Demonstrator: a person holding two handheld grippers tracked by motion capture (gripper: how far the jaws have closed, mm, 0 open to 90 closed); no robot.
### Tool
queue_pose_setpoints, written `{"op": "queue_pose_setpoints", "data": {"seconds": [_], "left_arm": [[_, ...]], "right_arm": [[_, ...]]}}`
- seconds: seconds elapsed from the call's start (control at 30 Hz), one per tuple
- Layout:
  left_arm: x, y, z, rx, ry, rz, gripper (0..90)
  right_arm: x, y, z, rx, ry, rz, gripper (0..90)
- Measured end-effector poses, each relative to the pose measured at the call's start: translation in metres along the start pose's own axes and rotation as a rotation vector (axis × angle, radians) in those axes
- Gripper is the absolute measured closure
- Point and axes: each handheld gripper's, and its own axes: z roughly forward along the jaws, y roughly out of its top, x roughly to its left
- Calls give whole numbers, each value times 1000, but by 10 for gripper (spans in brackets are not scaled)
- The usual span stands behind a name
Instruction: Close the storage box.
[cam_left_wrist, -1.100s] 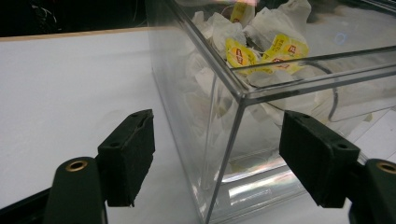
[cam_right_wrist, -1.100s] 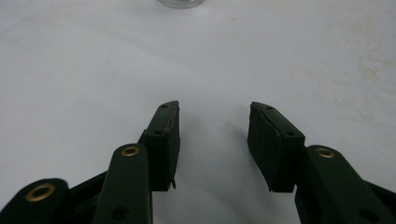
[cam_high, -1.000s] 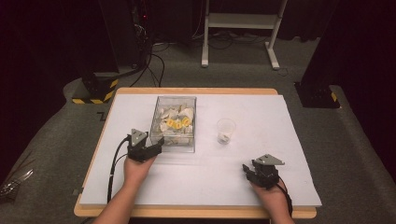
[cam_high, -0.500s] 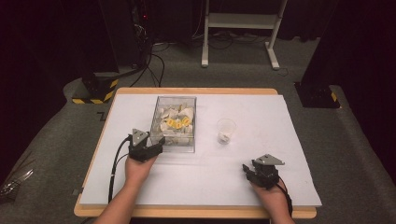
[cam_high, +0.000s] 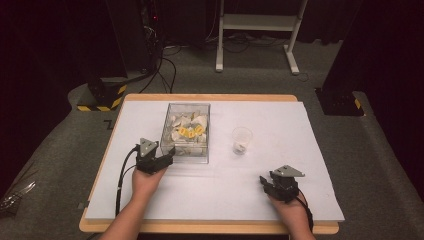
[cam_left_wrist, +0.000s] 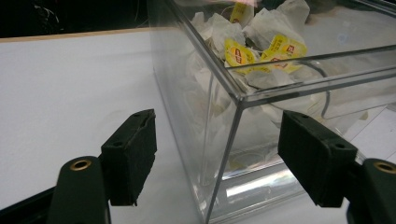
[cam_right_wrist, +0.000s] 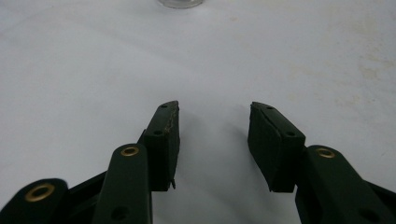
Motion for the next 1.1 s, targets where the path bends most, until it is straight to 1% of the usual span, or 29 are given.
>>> {"op": "queue_pose_setpoints", "data": {"seconds": [0.2, 0.37, 0.47, 0.6, 0.73, 0.77, 0.9, 1.0, 1.1], "left_arm": [[0, 0, -6, 11, -12, 23, 272], [0, -2, -12, 14, -31, 21, 269], [2, -4, -17, 24, -47, 16, 269], [3, -6, -24, 34, -65, 25, 269], [5, -9, -33, 51, -97, 22, 269], [5, -10, -36, 58, -102, 28, 269], [7, -16, -47, 72, -125, 35, 269], [9, -21, -53, 86, -129, 51, 268], [11, -29, -59, 111, -139, 57, 268]], "right_arm": [[0, 0, 0, 1, 0, 4, 536], [0, 0, 0, 1, -1, 4, 536], [0, 0, 0, 1, -1, 4, 536], [0, 0, 0, 1, 0, 4, 536], [0, 0, 0, 1, -1, 4, 536], [0, 0, 0, 1, -1, 4, 536], [0, 0, 0, 1, -1, 4, 536], [0, 0, 0, 0, -1, 1, 535], [0, 0, 0, 0, -1, 1, 535]]}}
